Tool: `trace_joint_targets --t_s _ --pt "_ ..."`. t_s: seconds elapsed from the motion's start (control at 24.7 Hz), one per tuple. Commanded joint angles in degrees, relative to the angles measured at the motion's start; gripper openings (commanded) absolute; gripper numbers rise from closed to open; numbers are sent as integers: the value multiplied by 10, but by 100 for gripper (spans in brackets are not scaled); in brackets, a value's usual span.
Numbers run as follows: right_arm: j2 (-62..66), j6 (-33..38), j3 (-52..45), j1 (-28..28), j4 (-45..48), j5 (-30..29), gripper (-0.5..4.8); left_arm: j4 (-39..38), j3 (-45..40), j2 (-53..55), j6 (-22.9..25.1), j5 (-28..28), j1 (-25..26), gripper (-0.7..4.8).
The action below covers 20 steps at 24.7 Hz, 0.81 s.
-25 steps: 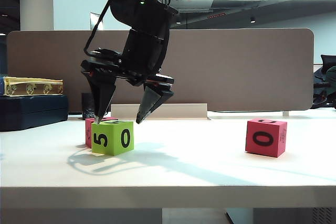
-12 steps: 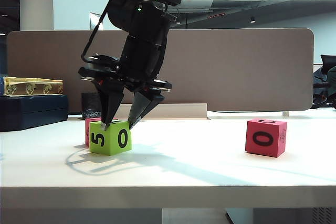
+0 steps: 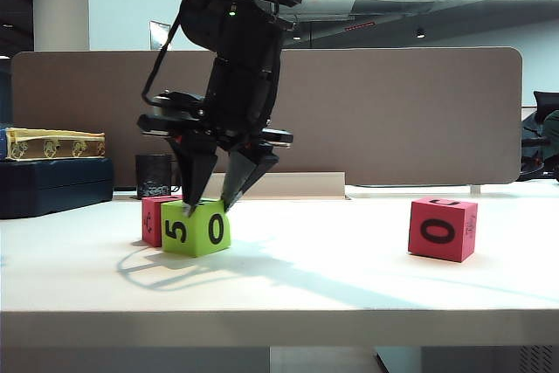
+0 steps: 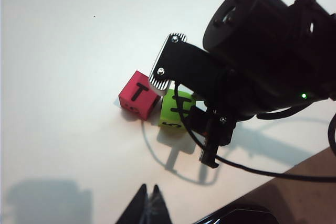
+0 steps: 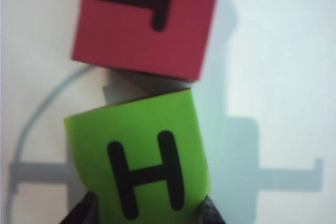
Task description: Select the appropriate blocks from the scattered letter blocks on the table and arrange them in a row to spell out "THU".
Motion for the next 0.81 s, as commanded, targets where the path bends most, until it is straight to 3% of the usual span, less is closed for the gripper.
trace_joint_targets --t_s 0.04,0.81 --pt "-2 5 0 -11 -31 28 169 5 1 -2 1 3 0 -6" --pt "-2 88 1 -95 6 75 171 5 1 -2 0 25 0 -6"
